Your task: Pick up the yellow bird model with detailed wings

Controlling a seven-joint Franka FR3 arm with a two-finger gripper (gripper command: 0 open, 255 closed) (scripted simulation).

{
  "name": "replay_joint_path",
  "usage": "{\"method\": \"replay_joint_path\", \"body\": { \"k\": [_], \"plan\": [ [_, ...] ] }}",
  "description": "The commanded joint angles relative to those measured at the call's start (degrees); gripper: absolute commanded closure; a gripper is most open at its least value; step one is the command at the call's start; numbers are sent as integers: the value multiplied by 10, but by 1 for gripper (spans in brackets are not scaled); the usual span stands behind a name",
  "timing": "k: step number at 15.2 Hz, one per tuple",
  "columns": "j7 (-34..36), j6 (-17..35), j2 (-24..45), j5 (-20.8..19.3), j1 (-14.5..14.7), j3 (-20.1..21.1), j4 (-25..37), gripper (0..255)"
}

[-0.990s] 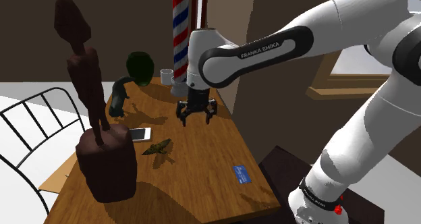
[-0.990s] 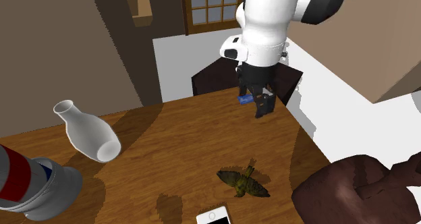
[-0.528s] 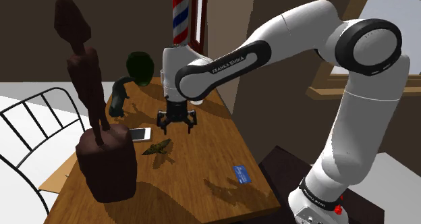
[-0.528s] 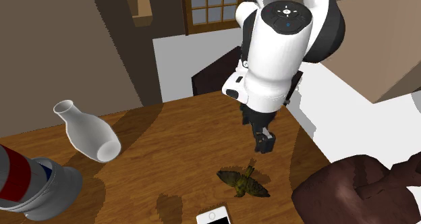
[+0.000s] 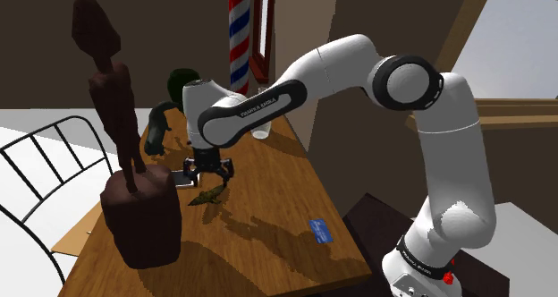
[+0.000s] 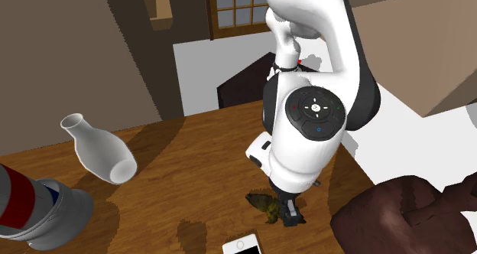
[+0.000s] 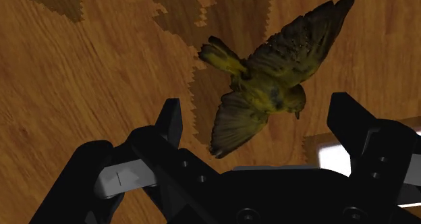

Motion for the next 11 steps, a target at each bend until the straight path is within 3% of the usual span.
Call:
{"method": "replay_joint_path", "body": {
  "k": [1,10,11],
  "plan": [
    [18,-9,34,-9,15,-10,39,0],
    [24,32,65,-22,21,-20,28,0],
    [24,32,65,-22,21,-20,28,255]
  ]
}}
